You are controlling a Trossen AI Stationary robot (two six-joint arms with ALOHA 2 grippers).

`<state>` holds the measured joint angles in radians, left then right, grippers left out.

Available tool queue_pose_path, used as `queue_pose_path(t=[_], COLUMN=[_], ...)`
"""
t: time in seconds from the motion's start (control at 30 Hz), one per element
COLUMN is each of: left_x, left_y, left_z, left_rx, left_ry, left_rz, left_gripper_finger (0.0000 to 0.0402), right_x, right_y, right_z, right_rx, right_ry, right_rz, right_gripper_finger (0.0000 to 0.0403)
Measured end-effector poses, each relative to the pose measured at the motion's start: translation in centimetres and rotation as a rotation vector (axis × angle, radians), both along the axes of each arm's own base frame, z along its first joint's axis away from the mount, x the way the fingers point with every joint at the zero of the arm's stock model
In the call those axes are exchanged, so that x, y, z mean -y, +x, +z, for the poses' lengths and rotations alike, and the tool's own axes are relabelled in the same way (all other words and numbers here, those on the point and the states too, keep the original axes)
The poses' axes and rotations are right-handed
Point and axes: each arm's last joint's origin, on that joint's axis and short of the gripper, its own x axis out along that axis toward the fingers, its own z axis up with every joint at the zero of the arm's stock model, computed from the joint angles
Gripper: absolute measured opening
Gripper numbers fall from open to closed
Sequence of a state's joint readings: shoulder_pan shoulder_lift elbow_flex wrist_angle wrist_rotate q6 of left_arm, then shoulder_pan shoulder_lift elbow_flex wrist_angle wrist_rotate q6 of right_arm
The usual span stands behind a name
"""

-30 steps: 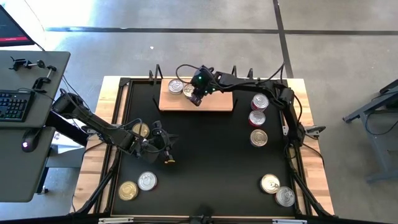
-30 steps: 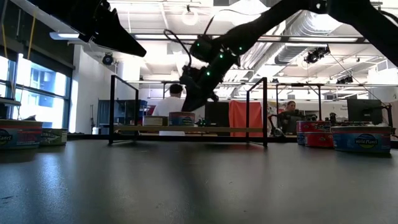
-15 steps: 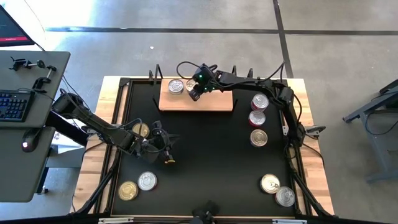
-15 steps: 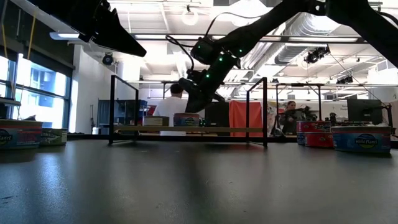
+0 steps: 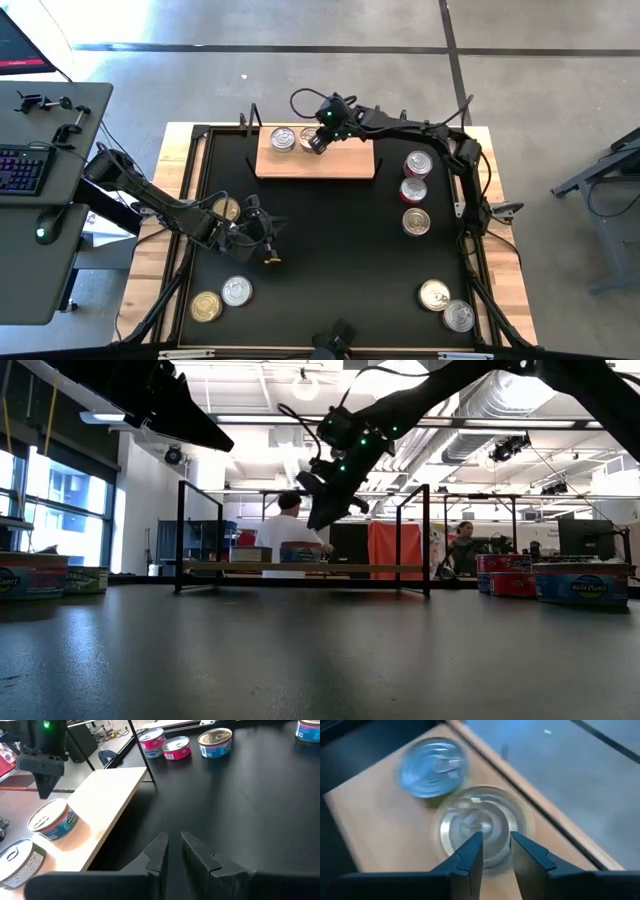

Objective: Stack canned seafood by type on shelf
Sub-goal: Put the blue-pink tuna can on the shelf

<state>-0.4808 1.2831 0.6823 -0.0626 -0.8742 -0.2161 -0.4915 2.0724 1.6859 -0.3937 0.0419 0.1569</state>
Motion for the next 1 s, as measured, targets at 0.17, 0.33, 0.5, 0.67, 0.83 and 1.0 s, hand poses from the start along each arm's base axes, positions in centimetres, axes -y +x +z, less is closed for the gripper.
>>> queue_pose_path(t=[0.17,0.33,0.5,0.67,0.83,1.0], left_x=[0.0,0.0,0.0,0.0,0.0,0.0], left_y=[0.0,0.0,0.0,0.0,0.0,0.0], left_z=[0.1,0.1,0.0,0.1,0.0,0.0], left_rx=[0.004,0.003,0.001,0.006,0.007,0.010], left_ry=[0.003,0.003,0.004,-0.001,-0.005,-0.011], left_rz=[-0.003,-0.003,-0.003,-0.001,0.001,0.004], left_gripper_finger=[0.0039,0.0039,0.0039,0.0039,0.0039,0.0039], right_x=[0.0,0.6,0.6,0.5,0.6,-0.1], right_y=[0.7,0.6,-0.3,-0.6,-0.5,-1.2], right_z=[-1.6,-2.5,-2.5,-2.1,-1.8,1.8], right_rx=[-0.018,-0.049,-0.133,-0.146,-0.128,-0.063], right_ry=[0.008,0.008,0.002,0.008,-0.014,-0.092], right_rz=[0.055,0.047,0.013,0.002,-0.009,0.023], right_gripper_finger=[0.0089,0.0089,0.0089,0.0089,0.0089,0.0089])
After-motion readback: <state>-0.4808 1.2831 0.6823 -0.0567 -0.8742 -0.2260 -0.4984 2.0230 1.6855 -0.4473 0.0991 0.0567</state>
